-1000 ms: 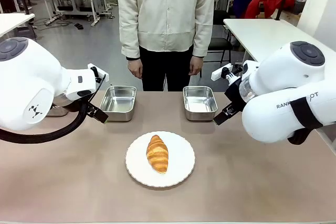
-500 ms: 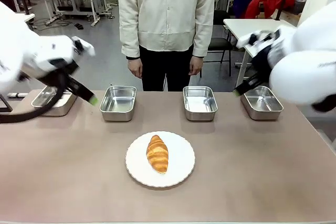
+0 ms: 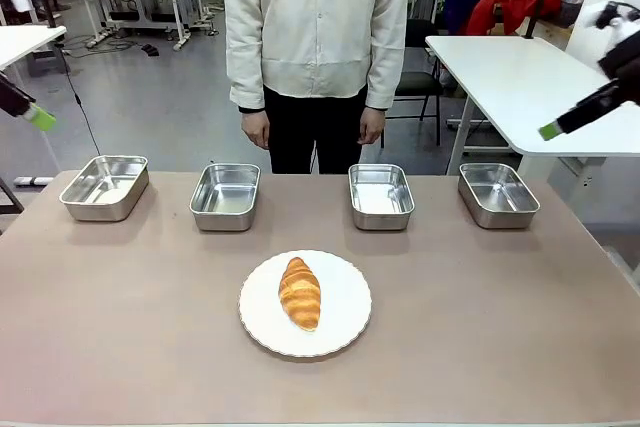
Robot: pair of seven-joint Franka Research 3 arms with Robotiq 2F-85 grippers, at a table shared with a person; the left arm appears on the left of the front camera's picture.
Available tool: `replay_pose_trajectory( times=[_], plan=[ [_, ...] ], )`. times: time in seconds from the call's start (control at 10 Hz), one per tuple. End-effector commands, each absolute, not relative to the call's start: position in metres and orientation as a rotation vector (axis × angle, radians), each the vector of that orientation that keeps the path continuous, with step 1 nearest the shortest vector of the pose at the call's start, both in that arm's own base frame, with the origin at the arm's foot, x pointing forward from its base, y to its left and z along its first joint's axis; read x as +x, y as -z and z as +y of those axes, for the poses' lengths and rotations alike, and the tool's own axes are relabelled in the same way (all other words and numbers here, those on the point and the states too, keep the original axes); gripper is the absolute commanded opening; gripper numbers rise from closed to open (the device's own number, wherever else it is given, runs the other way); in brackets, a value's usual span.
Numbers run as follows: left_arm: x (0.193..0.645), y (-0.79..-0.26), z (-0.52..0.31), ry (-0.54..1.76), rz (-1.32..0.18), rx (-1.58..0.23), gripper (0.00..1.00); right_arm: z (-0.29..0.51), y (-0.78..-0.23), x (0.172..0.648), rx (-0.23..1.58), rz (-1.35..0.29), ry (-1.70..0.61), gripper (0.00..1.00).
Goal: Place the bread in the container.
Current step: Place the Butter Roll into the Airtight Container indicated by the human.
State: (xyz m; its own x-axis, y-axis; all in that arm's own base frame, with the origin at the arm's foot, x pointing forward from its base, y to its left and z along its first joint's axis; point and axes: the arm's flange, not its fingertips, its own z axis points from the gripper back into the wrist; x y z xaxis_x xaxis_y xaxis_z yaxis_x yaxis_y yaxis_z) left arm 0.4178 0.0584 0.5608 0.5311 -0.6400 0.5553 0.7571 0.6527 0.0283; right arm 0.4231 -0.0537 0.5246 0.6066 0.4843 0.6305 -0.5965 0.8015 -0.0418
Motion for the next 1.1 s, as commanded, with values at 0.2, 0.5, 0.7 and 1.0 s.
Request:
replay_pose_trajectory(
  times=[0.2, 0.5, 0.7, 1.0],
  plan=[
    [0.418, -0.561, 0.058, 0.842, -0.564, -0.227, 1.0, -0.054, -0.525, 0.423, 0.18, -0.672, -0.629, 1.0],
    [0.418, -0.561, 0.058, 0.842, -0.564, -0.227, 1.0, -0.054, -0.525, 0.423, 0.18, -0.672, -0.629, 1.0],
    [0.418, -0.581, 0.074, 0.852, -0.619, -0.225, 1.0, -0.072, -0.542, 0.427, 0.185, -0.71, -0.643, 1.0],
    [0.41, -0.601, 0.126, 0.832, -0.751, -0.363, 1.0, -0.119, -0.56, 0.422, 0.256, -0.741, -0.63, 1.0]
  ],
)
